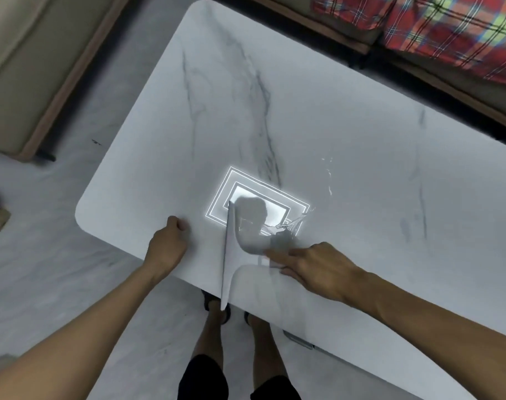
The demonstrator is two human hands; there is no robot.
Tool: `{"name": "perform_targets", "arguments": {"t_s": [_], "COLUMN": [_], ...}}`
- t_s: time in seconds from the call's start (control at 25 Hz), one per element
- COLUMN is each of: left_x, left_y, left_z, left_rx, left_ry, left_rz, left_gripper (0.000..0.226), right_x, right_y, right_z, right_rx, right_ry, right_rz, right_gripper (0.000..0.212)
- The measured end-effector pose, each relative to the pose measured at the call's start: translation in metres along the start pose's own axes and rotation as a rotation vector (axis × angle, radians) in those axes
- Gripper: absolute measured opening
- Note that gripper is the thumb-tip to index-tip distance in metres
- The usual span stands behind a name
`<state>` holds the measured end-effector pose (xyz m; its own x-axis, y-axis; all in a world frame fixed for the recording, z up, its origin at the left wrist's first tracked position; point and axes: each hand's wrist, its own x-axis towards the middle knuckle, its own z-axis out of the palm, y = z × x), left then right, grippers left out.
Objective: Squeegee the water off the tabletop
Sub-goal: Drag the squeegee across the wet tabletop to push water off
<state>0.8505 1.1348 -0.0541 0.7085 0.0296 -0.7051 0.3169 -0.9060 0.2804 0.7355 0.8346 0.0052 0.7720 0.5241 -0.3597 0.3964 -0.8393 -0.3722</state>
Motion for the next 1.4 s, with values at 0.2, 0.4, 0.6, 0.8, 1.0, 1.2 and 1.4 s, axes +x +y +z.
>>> {"name": "perform_targets", "arguments": {"t_s": [0.2, 0.4, 0.6, 0.8, 1.0, 1.2, 1.4], "left_x": [-0.016, -0.015, -0.019, -0.022, -0.033, -0.042, -0.036], "left_y": [-0.028, -0.028, -0.007, 0.008, 0.007, -0.012, -0.03], "left_z": [0.0, 0.019, 0.039, 0.053, 0.049, 0.04, 0.044], "left_rx": [0.009, 0.004, 0.059, 0.225, 0.082, 0.033, 0.095], "left_ry": [0.02, -0.06, -0.089, -0.247, -0.088, -0.002, -0.034], "left_rz": [-0.037, 0.03, 0.136, 0.119, 0.109, 0.065, 0.084], "left_gripper": [0.024, 0.027, 0.03, 0.052, 0.034, 0.031, 0.024], "right_x": [0.086, 0.073, -0.007, -0.093, -0.101, -0.012, 0.027], "right_y": [-0.06, -0.032, 0.018, 0.05, 0.021, -0.047, -0.08], "right_z": [0.032, 0.028, 0.016, 0.02, 0.005, 0.031, 0.075], "right_rx": [0.032, 0.04, 0.171, 0.075, 0.081, 0.169, 0.064], "right_ry": [-0.277, -0.198, -0.162, -0.187, -0.079, -0.178, -0.181], "right_rz": [-0.147, 0.002, 0.285, 0.502, 0.523, 0.167, 0.073], "right_gripper": [0.048, 0.048, 0.051, 0.046, 0.045, 0.044, 0.048]}}
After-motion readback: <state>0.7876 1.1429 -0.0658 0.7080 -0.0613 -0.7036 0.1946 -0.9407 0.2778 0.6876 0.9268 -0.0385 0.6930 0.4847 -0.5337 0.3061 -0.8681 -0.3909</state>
